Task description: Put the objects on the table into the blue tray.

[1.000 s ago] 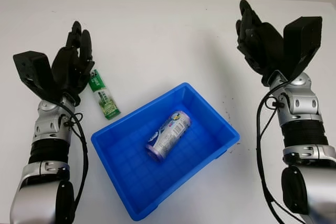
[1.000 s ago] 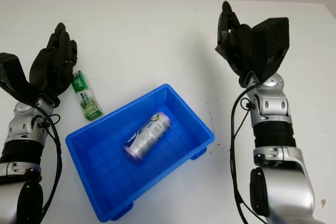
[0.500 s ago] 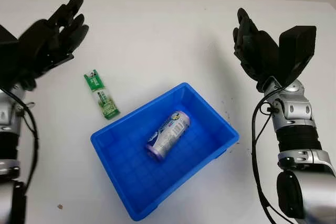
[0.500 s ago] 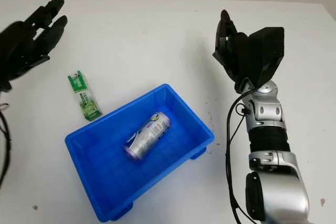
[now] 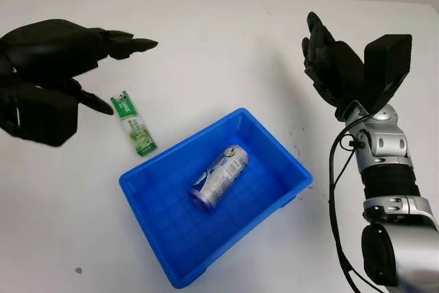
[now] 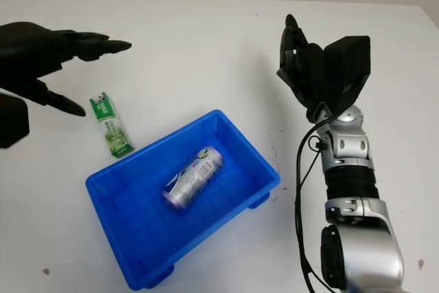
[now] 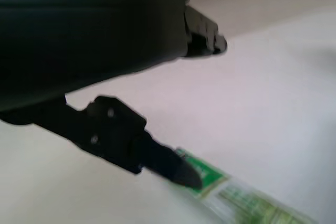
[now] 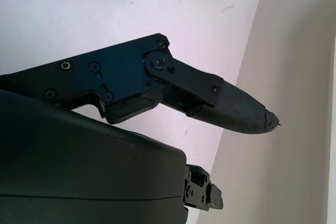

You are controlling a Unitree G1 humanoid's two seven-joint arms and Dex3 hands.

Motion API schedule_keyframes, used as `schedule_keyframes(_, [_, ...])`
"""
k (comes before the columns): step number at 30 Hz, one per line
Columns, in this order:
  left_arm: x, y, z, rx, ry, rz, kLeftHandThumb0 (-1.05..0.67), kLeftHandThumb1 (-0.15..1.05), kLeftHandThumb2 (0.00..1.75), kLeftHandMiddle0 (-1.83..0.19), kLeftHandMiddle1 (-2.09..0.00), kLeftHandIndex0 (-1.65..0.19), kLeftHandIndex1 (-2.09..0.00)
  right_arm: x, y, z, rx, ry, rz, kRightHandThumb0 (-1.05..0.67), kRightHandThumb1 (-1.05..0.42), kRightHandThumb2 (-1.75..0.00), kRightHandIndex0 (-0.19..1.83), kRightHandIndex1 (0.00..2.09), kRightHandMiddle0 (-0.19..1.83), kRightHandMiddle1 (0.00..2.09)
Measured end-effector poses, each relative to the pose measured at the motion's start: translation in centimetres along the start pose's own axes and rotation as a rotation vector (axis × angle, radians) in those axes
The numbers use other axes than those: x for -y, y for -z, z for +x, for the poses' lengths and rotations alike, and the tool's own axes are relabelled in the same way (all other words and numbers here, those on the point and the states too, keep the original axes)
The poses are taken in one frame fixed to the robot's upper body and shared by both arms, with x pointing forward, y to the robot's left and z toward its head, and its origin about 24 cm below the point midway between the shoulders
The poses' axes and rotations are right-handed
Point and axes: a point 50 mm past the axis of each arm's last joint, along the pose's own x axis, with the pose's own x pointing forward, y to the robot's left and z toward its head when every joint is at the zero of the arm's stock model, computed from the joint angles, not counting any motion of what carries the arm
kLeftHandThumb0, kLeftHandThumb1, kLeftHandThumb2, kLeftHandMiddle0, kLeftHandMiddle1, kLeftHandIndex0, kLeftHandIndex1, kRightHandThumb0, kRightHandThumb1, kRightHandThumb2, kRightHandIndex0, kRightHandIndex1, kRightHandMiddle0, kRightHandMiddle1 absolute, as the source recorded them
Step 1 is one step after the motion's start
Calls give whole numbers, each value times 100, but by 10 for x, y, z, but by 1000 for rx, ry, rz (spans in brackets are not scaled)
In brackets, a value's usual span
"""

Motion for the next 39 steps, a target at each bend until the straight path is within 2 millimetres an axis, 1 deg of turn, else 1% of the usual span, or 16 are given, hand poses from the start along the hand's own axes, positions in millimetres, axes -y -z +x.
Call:
schedule_keyframes(4, [-2, 0, 3, 63, 46, 170, -46, 86, 7, -10, -4, -11, -5, -1, -2, 1, 5, -2, -3, -78, -105, -86, -19, 0, -19, 0])
schedule_keyframes(10, [8, -3, 9, 118, 105, 250, -45, 87, 6, -11, -5, -13, -6, -1, -3, 2, 8, -2, -1, -77, -105, -86, -19, 0, -19, 0])
schedule_keyframes(12, [14, -5, 11, 141, 105, 263, -44, 85, 5, -15, -7, -17, -8, -1, -3, 2, 8, -2, 2, -77, -105, -85, -19, 0, -19, 0])
schedule_keyframes(17, [20, -5, 10, 171, 64, 230, -44, 87, 6, -19, -7, -19, -8, 0, -3, 1, 3, 2, 8, -77, -105, -84, -19, 0, -19, 0])
schedule_keyframes(21, [29, -7, 12, 182, 46, 145, -44, 88, 6, -23, -8, -22, -9, 0, -3, 1, 2, 3, 8, -77, -105, -84, -19, 0, -19, 0])
schedule_keyframes(27, [56, -16, 16, 183, 58, -39, -47, 89, 6, -28, -9, -25, -10, 0, -3, 1, 1, -2, 8, -76, -105, -85, -19, 0, -19, 0])
schedule_keyframes(29, [61, -18, 15, 185, 67, -37, -43, 92, 7, -34, -12, -30, -13, 0, -3, 1, -1, -4, 10, -76, -105, -85, -19, 0, -19, 0])
schedule_keyframes(30, [63, -20, 15, 196, 71, 10, -36, 96, 8, -36, -13, -31, -14, 0, -3, 1, -1, -5, 12, -76, -105, -85, -19, 0, -19, 0])
schedule_keyframes(31, [65, -22, 15, 216, 71, 78, -23, 100, 8, -42, -17, -36, -19, 0, -3, 1, 0, -6, 12, -76, -105, -85, -19, 0, -19, 0])
schedule_keyframes(32, [68, -24, 15, 234, 59, 130, -13, 101, 7, -41, -51, -37, -46, 0, -3, 1, 0, -6, 12, -76, -105, -85, -19, 0, -19, 0])
schedule_keyframes(33, [70, -26, 15, 257, 34, 182, -10, 102, 6, -32, -84, -28, -78, 0, -3, 1, 0, -6, 13, -76, -105, -85, -19, 0, -19, 0])
schedule_keyframes(34, [72, -28, 14, 278, 6, 231, -12, 103, 6, -22, -137, -21, -115, 0, -3, 1, 0, -6, 13, -76, -105, -85, -19, 0, -19, 0])
schedule_keyframes(35, [75, -28, 13, 295, -20, 271, -12, 104, 7, -19, -161, -19, -135, 0, -3, 1, 0, -7, 13, -76, -105, -85, -19, 0, -19, 0])
schedule_keyframes(37, [84, -30, 12, 337, -91, 351, -9, 105, 7, -14, -192, -17, -164, 0, -3, 1, -3, -7, 16, -76, -105, -85, -19, 0, -19, 0])
schedule_keyframes(38, [89, -30, 12, 355, -114, 382, -8, 105, 9, -19, -202, -15, -184, 0, -3, 1, -6, -8, 17, -76, -105, -85, -19, 0, -19, 0])
schedule_keyframes(39, [93, -30, 11, 366, -122, 408, -8, 105, 11, -24, -206, -13, -193, 0, -3, 1, -6, -10, 18, -76, -105, -85, -19, 0, -19, 0])
